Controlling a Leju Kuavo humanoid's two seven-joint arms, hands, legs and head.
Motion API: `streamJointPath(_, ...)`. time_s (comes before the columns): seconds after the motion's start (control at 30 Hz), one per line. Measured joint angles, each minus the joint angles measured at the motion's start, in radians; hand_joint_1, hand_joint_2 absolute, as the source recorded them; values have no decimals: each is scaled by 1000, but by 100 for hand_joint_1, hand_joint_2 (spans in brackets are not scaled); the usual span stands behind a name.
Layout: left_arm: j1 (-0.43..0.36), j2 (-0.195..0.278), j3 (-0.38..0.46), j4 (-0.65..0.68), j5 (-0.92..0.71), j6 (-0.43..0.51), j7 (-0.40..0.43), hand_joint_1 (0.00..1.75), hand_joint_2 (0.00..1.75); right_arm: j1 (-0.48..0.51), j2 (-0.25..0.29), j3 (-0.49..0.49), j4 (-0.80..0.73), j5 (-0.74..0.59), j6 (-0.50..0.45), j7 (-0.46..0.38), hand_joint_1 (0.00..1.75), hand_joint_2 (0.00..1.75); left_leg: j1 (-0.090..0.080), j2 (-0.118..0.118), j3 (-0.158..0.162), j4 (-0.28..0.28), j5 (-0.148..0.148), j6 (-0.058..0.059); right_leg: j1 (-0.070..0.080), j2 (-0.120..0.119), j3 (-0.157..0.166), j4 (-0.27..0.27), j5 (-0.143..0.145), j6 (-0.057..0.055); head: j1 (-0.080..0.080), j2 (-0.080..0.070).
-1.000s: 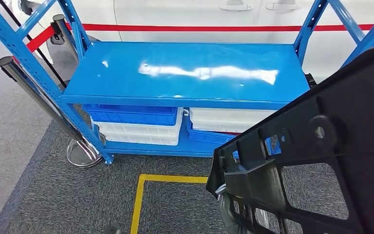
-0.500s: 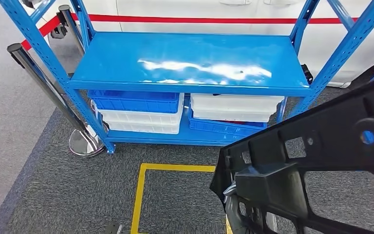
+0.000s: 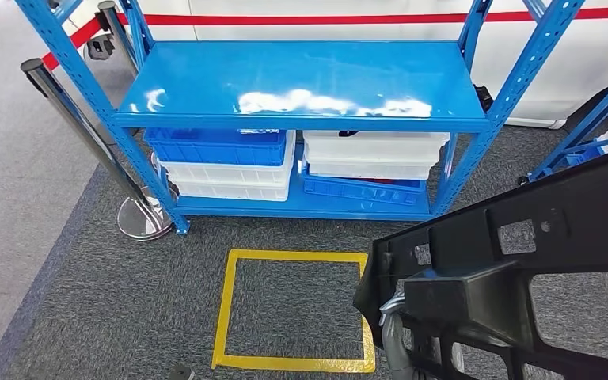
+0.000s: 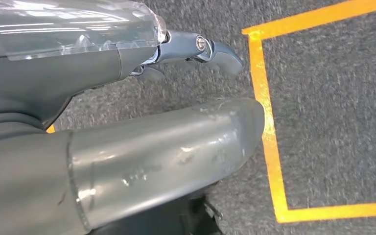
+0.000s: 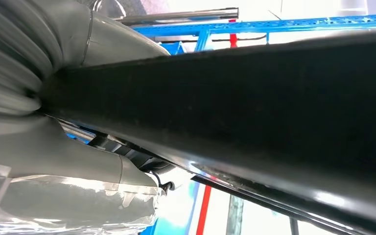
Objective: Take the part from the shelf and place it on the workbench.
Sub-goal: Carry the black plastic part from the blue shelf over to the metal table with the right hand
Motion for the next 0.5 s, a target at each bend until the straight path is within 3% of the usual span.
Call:
streamJointPath(0.03, -6, 0, -3, -1, 1, 7, 6, 0, 0, -1, 2, -4, -1, 0, 2, 0, 175, 175, -3, -1, 36, -59, -7, 5, 1, -1, -4, 0, 9, 5, 0, 0)
streamJointPath(0.07, -14, 1, -6, -3, 3, 10, 13, 0, 0, -2, 4, -7, -2, 0, 4, 0, 175, 175, -7, -1, 52, -93, -17, 10, 0, -3, -6, -1, 17, 11, -1, 0)
streamJointPath(0.13, -24, 1, -12, -3, 14, 9, 25, 0, 0, -4, 7, -13, -2, 0, 7, 0, 175, 175, -8, 0, 50, -110, -5, 18, -3, -5, -8, -5, 32, 24, -2, 0)
streamJointPath(0.17, -26, 3, -14, -3, 21, 5, 28, 0, 0, -4, 8, -15, -2, -2, 8, -1, 175, 175, -7, 2, 44, -115, 7, 24, -3, -4, -12, 1, 24, 30, -2, 0)
streamJointPath(0.23, -26, 14, -17, -3, 36, -10, 28, 0, 0, -5, 9, -21, -2, -8, 11, -6, 175, 175, -2, 8, 25, -124, 32, 36, -4, 3, -34, 55, -43, 38, 2, 0)
streamJointPath(0.3, -20, 35, -17, -3, 50, -31, 21, 0, 0, -5, 9, -29, -2, -17, 15, -17, 175, 175, -4, 10, -5, -122, 51, 41, -6, 6, -64, 171, -139, 43, 4, 0)
streamJointPath(0.33, -14, 48, -17, -3, 57, -42, 15, 0, 0, -4, 9, -34, -2, -22, 18, -24, 175, 175, -5, 11, -20, -120, 60, 39, -7, 6, -72, 225, -159, 45, 5, 0)
streamJointPath(0.37, -6, 64, -17, -3, 64, -53, 10, 0, 0, -4, 9, -38, -1, -27, 21, -32, 175, 175, -6, 12, -34, -117, 69, 38, -9, 6, -69, 260, -158, 46, 5, 0)
streamJointPath(0.4, 1, 79, -17, -3, 68, -62, 5, 0, 0, -3, 9, -41, -1, -32, 24, -38, 175, 175, -6, 13, -48, -113, 77, 35, -10, 6, -51, 260, -133, 46, 5, 0)
streamJointPath(0.43, 8, 93, -17, -3, 72, -69, 2, 0, 0, -3, 9, -44, -1, -38, 26, -44, 175, 175, -5, 17, -61, -106, 83, 32, -11, 3, -15, 226, -102, 46, 5, 0)
streamJointPath(0.47, 14, 105, -16, -2, 76, -74, 2, 0, 0, -2, 9, -47, -1, -44, 27, -50, 175, 175, -5, 20, -73, -98, 87, 30, -12, -8, 33, 164, -83, 45, 6, 0)
streamJointPath(0.5, 19, 117, -15, -2, 81, -78, 4, 0, 0, -2, 9, -49, -1, -52, 28, -56, 175, 175, -6, 24, -83, -89, 90, 26, -9, -22, 81, 95, -83, 43, 7, 0)
